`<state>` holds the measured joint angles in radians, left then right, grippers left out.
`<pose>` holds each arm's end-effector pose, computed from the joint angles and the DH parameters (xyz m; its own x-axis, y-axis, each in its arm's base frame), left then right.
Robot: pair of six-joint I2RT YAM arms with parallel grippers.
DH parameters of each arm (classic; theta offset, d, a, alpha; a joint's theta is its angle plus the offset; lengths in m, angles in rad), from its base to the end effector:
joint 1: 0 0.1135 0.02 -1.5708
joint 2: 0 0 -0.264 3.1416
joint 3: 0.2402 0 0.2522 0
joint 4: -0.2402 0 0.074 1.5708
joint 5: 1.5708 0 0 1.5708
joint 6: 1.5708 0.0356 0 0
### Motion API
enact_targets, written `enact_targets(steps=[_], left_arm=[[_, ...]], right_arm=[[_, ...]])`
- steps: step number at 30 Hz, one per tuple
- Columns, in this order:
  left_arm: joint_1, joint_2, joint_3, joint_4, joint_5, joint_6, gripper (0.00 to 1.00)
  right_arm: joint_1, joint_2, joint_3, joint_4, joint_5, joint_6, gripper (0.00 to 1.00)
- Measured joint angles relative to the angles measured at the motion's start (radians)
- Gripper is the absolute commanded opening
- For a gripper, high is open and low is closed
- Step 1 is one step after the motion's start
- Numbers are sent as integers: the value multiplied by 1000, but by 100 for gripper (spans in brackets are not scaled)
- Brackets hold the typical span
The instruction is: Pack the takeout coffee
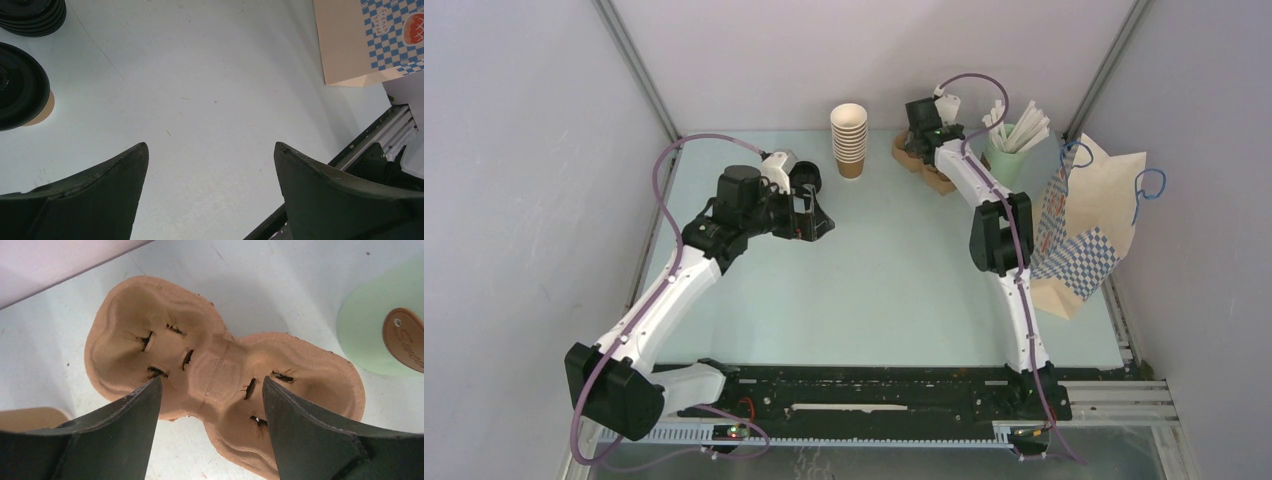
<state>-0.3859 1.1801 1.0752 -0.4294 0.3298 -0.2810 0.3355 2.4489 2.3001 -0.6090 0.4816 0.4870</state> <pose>0.2384 -0.1093 0.3368 -0.6236 -0.0298 -0.7811 0.4594 0.7945 -0.3971 0.5257 0.1658 0.2326 -0.5614 0.2435 -0.7909 0.3266 0.9433 0.0586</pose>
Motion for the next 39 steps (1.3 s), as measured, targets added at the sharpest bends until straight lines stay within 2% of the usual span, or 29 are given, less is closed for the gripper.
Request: enact_targets(steps=[5, 8, 16, 23, 28, 32, 39], left_arm=[[0, 0, 0, 1, 0, 0, 99], [0, 0, 0, 1, 0, 0, 99], [0, 0, 0, 1, 0, 0, 99], [0, 0, 0, 1, 0, 0, 99], [0, 0, 0, 1, 0, 0, 99], [0, 0, 0, 1, 0, 0, 99], [0, 0, 0, 1, 1, 0, 99]], right_arm=[[18, 34, 31, -4, 108, 34, 79], [17, 59, 54, -1, 117, 47, 78], [11, 100, 55, 1, 126, 45, 65], [17, 101, 67, 10, 160, 23, 63], [20, 101, 67, 13, 174, 7, 56], [20, 101, 67, 18, 173, -5, 45], [22, 101, 67, 19, 176, -13, 45]])
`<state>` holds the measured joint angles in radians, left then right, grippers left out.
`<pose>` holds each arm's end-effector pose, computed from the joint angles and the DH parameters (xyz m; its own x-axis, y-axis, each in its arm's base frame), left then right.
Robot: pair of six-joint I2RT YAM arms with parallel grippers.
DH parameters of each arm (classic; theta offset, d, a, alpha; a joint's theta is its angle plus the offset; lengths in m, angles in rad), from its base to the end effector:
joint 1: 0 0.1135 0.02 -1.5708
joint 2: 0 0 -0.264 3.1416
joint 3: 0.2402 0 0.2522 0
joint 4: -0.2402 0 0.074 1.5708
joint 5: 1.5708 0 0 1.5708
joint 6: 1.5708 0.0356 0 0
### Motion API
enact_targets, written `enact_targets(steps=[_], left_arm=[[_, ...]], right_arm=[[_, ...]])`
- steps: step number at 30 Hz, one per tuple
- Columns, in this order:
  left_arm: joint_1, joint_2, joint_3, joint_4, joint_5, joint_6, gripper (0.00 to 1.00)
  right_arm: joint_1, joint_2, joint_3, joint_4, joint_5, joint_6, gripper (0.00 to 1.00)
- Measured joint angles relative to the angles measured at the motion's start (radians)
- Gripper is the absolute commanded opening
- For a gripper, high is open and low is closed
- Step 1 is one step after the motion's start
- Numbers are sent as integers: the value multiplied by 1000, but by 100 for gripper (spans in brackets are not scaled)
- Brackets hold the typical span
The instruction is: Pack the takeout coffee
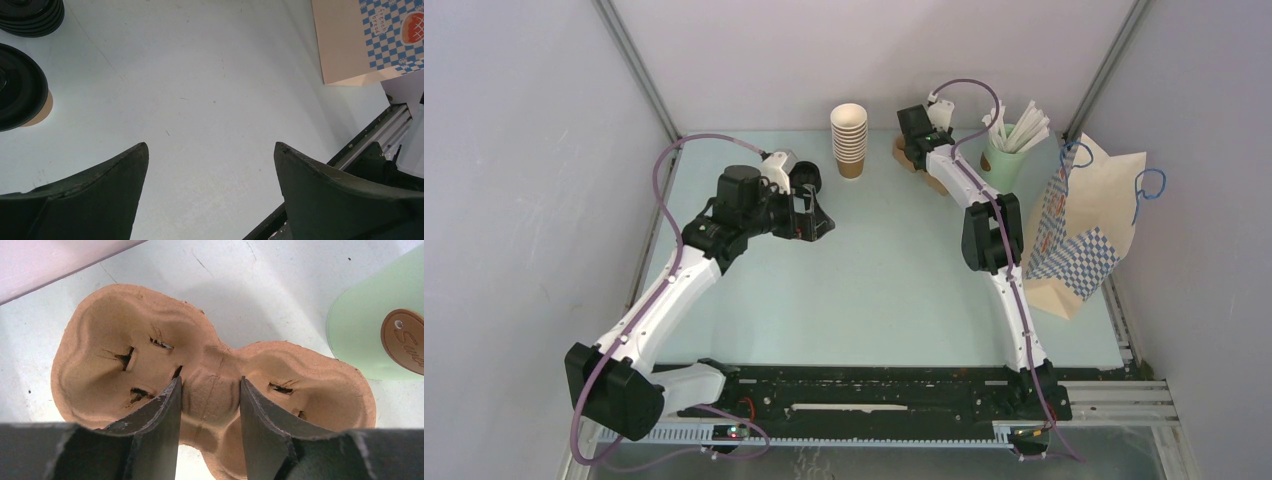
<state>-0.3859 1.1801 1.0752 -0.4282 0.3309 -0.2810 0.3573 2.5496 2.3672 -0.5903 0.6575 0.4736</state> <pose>0.2385 -0.1094 0.3369 -0.6230 -0.0300 -0.7817 0.4605 0.7937 -0.3975 0.5360 0.1769 0.2041 -0.5213 0.1907 -0.8318 0.4168 0.9075 -0.0531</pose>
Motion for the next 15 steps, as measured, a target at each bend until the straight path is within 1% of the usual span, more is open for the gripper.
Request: enact_targets(steps=[9, 15], left_arm=[[0, 0, 0, 0, 14, 0, 100], [0, 0, 0, 0, 14, 0, 100]], right_arm=[[7, -8, 0, -4, 10, -36, 45], [10, -48, 0, -13, 12, -59, 47]])
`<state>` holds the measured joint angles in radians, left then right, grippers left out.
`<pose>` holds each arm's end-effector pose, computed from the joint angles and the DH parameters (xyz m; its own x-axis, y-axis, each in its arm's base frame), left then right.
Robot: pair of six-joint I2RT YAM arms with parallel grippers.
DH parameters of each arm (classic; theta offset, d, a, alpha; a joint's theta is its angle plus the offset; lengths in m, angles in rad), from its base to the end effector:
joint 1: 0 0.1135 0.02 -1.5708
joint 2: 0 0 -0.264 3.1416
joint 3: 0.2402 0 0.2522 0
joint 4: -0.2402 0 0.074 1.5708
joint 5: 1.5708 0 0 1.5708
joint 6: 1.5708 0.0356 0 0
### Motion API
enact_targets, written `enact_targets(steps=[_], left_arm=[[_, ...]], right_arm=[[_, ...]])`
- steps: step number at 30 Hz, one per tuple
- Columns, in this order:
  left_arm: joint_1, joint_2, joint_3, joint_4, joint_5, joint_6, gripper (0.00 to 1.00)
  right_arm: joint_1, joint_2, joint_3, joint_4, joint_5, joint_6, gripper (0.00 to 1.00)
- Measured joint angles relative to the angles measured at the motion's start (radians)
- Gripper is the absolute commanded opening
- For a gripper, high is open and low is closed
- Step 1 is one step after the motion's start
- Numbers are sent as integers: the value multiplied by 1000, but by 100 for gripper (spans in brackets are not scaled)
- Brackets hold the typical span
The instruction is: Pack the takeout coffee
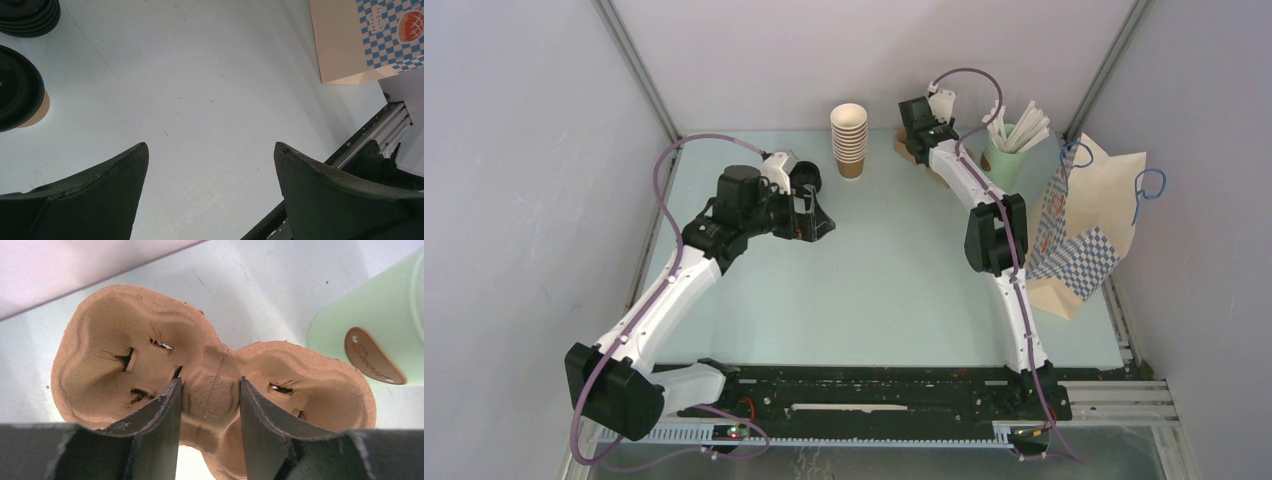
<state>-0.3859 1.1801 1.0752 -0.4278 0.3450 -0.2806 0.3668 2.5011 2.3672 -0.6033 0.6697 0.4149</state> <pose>0.2382 -0.1098 0.3370 -0.6249 -0.0274 -0.7802 0.4694 0.7853 -0.4036 0.5287 0.1795 0.2295 -0.5147 0.1408 -0.8457 0.3882 0.9178 -0.0834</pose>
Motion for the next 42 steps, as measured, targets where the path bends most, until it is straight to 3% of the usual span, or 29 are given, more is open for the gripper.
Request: enact_targets(steps=[15, 28, 34, 42], left_arm=[[0, 0, 0, 1, 5, 0, 100], [0, 0, 0, 2, 18, -8, 100], [0, 0, 0, 8, 26, -8, 100], [0, 0, 0, 12, 28, -8, 100]], right_arm=[[-11, -92, -82, -6, -77, 18, 57], [-33, -126, -127, 8, -203, -6, 51], [-38, -174, -128, 8, -219, -23, 72], [-39, -178, -125, -18, -241, -14, 86]])
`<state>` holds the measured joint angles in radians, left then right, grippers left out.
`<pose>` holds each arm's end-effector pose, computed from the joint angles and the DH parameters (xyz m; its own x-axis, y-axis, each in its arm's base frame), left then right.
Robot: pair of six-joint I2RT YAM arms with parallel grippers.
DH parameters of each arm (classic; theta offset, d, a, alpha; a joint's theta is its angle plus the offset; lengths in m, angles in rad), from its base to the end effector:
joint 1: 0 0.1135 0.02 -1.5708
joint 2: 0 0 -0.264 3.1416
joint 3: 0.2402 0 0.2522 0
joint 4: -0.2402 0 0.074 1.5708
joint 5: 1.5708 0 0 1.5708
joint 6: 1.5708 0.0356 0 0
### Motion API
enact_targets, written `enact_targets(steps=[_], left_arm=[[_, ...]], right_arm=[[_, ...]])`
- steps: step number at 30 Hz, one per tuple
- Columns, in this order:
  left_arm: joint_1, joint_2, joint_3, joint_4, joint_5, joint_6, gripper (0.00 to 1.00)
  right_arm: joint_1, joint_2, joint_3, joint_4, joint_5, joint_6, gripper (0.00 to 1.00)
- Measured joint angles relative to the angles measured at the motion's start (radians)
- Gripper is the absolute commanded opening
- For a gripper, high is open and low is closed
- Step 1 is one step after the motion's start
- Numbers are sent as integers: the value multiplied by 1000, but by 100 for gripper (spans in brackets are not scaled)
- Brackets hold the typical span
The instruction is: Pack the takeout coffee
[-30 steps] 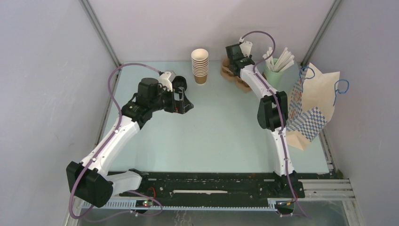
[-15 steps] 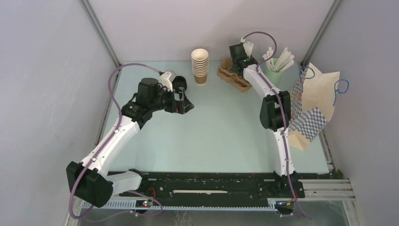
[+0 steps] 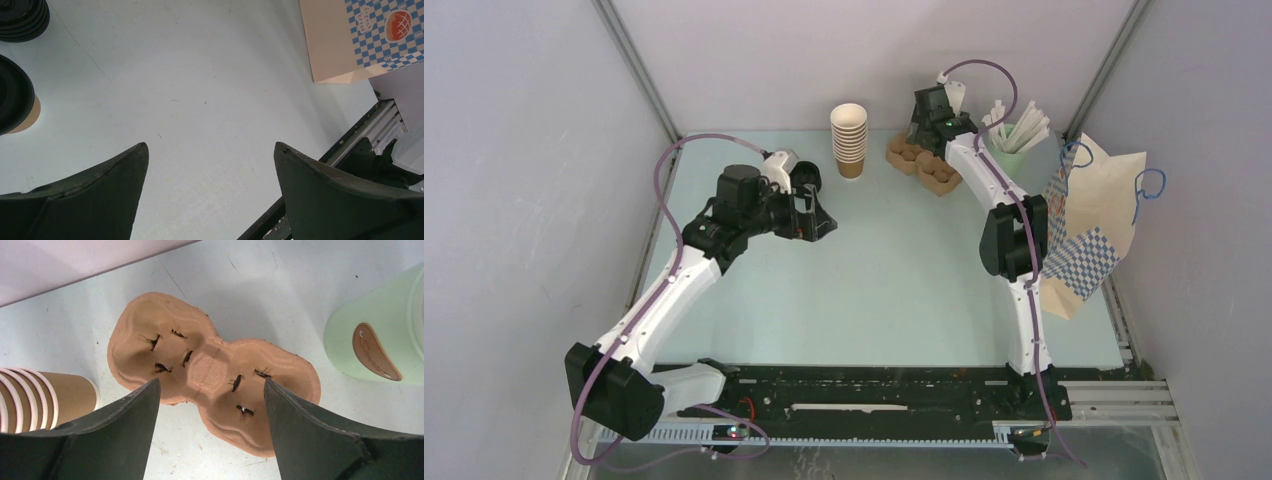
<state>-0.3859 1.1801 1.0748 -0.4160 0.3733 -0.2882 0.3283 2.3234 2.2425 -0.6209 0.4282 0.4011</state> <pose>0.2381 -0.1108 0.3382 -0.6252 -0.0316 -0.7798 0.4858 0.7662 -0.4206 0.5071 0.1571 0.2775 -0.5599 0.1845 -0.8077 0.2449 0.9682 0.0514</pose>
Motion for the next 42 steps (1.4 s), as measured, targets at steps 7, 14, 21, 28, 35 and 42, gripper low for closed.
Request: enact_targets(steps=[7, 14, 21, 28, 35, 42], left_arm=[[0, 0, 0, 9, 2, 0, 100], [0, 0, 0, 11, 5, 0, 100], [0, 0, 0, 11, 6, 0, 100], [0, 7, -3, 13, 8, 0, 100], [0, 11, -16, 12, 8, 0, 100], [0, 11, -16, 13, 13, 0, 100]], right_arm=[[-1, 40, 53, -9, -1, 35, 87], [-6, 126, 106, -29, -5, 87, 87], [-6, 177, 106, -46, -2, 94, 86], [-3, 181, 106, -41, 8, 83, 64], [-1, 181, 107, -40, 18, 72, 63], [1, 183, 126, -40, 35, 50, 69]])
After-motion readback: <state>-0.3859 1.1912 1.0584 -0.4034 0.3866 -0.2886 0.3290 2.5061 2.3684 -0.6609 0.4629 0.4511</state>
